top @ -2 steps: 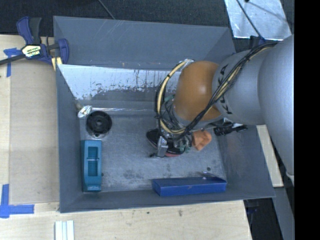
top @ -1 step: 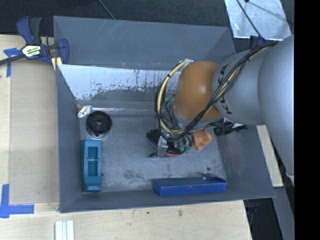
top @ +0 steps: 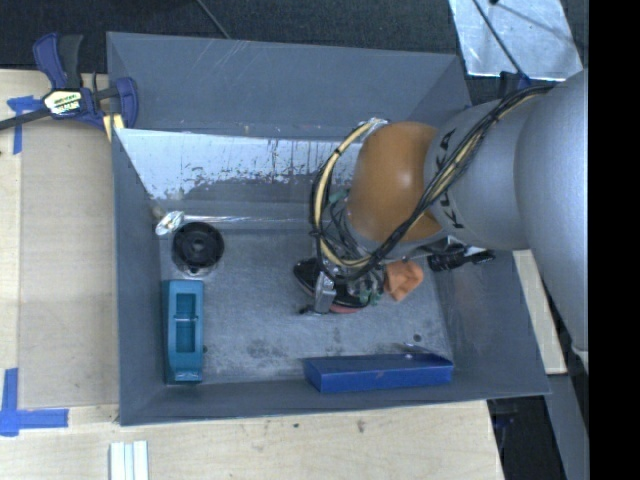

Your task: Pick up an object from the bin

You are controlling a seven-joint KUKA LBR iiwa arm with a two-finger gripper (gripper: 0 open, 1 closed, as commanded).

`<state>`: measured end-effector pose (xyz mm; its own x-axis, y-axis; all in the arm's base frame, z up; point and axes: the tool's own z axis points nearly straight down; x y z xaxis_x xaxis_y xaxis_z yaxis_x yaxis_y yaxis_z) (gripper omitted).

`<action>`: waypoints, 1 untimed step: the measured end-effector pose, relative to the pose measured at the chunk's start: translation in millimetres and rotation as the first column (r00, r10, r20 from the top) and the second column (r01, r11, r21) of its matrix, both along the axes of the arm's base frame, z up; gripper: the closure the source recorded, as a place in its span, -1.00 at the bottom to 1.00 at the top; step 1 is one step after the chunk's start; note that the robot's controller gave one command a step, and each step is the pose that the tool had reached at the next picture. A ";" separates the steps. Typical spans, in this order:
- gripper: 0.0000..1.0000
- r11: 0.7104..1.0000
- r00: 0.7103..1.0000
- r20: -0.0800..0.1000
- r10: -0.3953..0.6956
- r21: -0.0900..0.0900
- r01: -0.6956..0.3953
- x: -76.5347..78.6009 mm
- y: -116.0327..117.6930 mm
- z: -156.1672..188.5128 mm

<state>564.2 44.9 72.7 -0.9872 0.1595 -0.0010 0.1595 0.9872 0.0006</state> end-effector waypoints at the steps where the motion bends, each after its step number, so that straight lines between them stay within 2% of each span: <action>1: 1.00 1.000 1.000 0.000 0.000 0.000 0.000 0.0 0.0 0.0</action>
Offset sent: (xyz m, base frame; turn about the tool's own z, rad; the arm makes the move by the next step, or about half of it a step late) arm 0.0000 0.0000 0.0000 0.0000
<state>564.2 44.9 72.7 -0.9872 0.1598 -0.0010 0.1598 0.9872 0.0006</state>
